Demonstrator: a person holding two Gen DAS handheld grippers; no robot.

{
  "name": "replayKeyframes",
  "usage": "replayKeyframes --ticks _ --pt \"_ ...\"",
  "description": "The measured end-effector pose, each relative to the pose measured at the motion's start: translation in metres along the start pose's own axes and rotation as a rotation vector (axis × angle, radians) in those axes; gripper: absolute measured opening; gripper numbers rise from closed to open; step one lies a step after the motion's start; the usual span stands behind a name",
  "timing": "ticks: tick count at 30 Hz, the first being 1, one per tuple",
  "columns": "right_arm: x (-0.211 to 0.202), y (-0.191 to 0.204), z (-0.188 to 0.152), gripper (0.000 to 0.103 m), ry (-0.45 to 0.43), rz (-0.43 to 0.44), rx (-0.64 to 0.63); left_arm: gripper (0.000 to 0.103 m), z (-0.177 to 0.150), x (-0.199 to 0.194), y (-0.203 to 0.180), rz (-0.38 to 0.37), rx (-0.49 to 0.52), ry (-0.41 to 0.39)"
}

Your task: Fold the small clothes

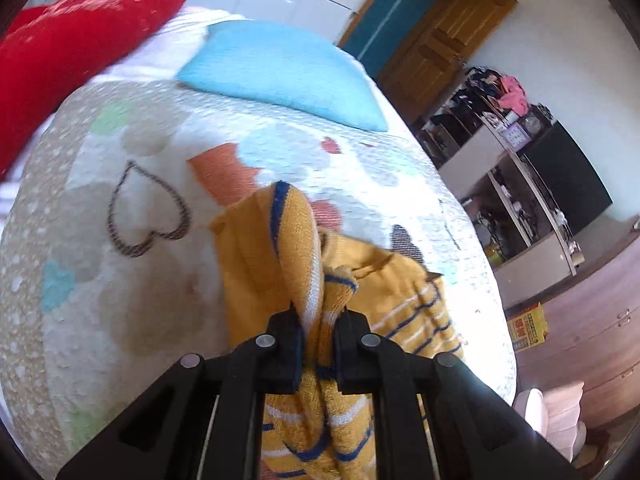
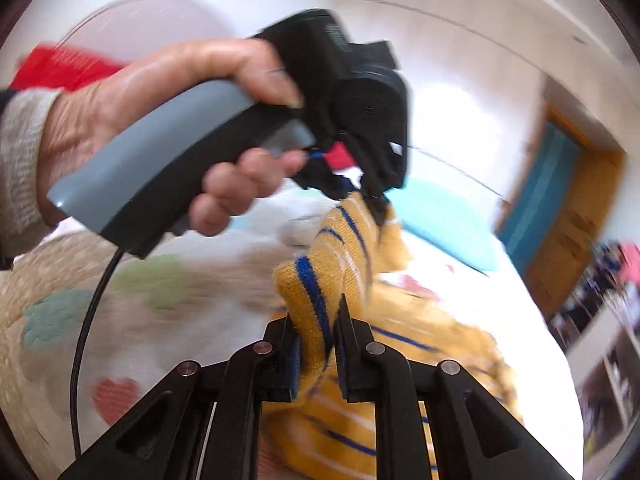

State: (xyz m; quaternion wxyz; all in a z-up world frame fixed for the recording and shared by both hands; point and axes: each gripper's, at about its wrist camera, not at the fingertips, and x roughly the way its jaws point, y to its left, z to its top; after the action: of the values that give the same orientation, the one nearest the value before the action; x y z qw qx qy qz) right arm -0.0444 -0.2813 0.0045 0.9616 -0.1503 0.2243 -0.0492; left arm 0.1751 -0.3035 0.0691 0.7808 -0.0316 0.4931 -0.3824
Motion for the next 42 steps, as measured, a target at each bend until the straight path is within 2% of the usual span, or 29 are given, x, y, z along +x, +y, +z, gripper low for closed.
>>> replayKeyframes --ticks 3,6,8,10,12,14,16,18,21,22,24,26,27,28,31,34,36,38,39,40,41,42 --pt "-0.014 -0.068 -0.026 0.013 0.016 -0.1 0.143 0.01 0.002 0.042 -0.077 -0.052 0.092 0.033" --pt "-0.022 -0.125 -0.065 0.013 0.08 -0.17 0.285 0.011 -0.01 0.092 -0.132 -0.079 0.156 0.102" --pt "-0.018 -0.151 -0.096 0.013 0.153 -0.18 0.369 0.012 -0.021 0.13 -0.155 -0.055 0.175 0.169" --pt "-0.012 -0.169 -0.125 0.013 0.226 -0.138 0.456 0.013 -0.032 0.151 -0.165 -0.033 0.185 0.208" --pt "-0.016 -0.175 -0.142 0.014 0.246 -0.095 0.513 0.019 -0.039 0.151 -0.166 -0.056 0.181 0.217" --pt "-0.019 -0.176 -0.143 0.014 0.235 -0.074 0.527 0.025 -0.04 0.134 -0.16 -0.094 0.15 0.199" --pt "-0.008 -0.177 -0.139 0.014 0.237 -0.078 0.505 0.04 -0.037 0.107 -0.154 -0.111 0.134 0.163" --pt "-0.01 -0.174 -0.143 0.014 0.239 -0.081 0.494 0.056 -0.034 0.079 -0.148 -0.092 0.126 0.1" --pt "-0.016 -0.178 -0.149 0.017 0.243 -0.047 0.523 0.067 -0.039 0.041 -0.131 -0.038 0.135 0.03" --pt "-0.013 -0.19 -0.154 0.022 0.246 -0.033 0.539 0.069 -0.045 0.032 -0.125 0.012 0.143 0.011" --pt "-0.018 -0.199 -0.155 0.027 0.252 -0.003 0.567 0.073 -0.062 0.018 -0.111 0.128 0.173 -0.026" --pt "-0.036 -0.211 -0.155 0.033 0.218 0.011 0.607 0.073 -0.081 0.015 -0.097 0.206 0.198 -0.034" --pt "-0.043 -0.219 -0.155 0.04 0.195 0.003 0.622 0.073 -0.09 0.014 -0.088 0.223 0.202 -0.029" --pt "-0.05 -0.227 -0.152 0.044 0.17 -0.011 0.634 0.073 -0.099 0.014 -0.079 0.229 0.194 -0.022" --pt "-0.06 -0.243 -0.135 0.046 0.133 -0.037 0.658 0.073 -0.119 0.013 -0.063 0.222 0.144 -0.009" --pt "-0.034 -0.261 -0.116 0.046 0.128 0.032 0.677 0.073 -0.137 0.012 -0.06 0.209 0.112 -0.017" --pt "-0.001 -0.27 -0.101 0.046 0.171 0.06 0.666 0.073 -0.144 0.015 -0.064 0.206 0.107 -0.026" --pt "0.036 -0.27 -0.097 0.046 0.252 0.087 0.672 0.073 -0.149 0.017 -0.069 0.218 0.116 -0.037" --pt "0.05 -0.273 -0.099 0.043 0.282 0.121 0.685 0.073 -0.151 0.019 -0.072 0.23 0.124 -0.042" --pt "0.062 -0.273 -0.101 0.021 0.304 0.165 0.703 0.073 -0.152 0.02 -0.075 0.241 0.132 -0.046" --pt "0.07 -0.273 -0.105 0.008 0.319 0.22 0.723 0.073 -0.153 0.021 -0.078 0.252 0.145 -0.05" --pt "0.074 -0.274 -0.107 0.008 0.326 0.255 0.741 0.073 -0.154 0.022 -0.08 0.255 0.162 -0.05"
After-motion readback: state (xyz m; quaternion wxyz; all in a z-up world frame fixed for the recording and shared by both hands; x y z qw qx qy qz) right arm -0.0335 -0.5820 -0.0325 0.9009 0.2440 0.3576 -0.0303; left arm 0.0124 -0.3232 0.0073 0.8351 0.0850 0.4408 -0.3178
